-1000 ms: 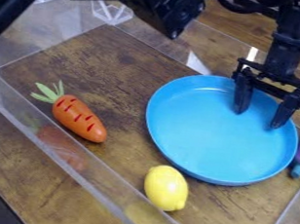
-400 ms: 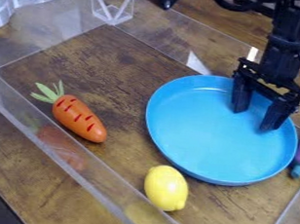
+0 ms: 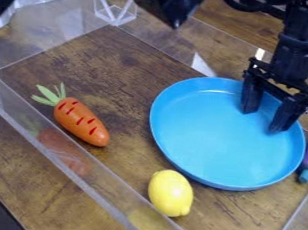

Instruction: Remove the purple eggplant from the blue tray and put it on the table

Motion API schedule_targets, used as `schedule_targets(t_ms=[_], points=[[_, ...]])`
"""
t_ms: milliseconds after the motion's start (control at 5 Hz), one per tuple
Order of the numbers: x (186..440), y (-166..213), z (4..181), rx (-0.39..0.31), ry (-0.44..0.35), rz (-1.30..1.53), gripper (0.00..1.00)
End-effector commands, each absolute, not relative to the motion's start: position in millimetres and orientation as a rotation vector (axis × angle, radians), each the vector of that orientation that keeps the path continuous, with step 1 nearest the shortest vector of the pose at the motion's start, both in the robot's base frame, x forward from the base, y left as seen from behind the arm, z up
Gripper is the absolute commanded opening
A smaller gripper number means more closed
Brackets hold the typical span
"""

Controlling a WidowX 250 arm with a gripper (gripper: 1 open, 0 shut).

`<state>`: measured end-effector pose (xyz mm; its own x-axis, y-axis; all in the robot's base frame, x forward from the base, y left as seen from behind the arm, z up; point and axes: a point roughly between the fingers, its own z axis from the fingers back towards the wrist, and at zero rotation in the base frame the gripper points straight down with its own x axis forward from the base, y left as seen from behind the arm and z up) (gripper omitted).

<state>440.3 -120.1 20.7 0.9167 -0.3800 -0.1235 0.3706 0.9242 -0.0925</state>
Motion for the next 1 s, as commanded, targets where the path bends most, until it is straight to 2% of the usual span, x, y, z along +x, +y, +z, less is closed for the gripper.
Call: schedule_targets(t_ms=[0, 800], points=[[439, -129, 9.5, -0.071, 0.166, -0.336, 1.0], [431, -121, 7.0, -0.079, 0.159, -0.291, 1.0]])
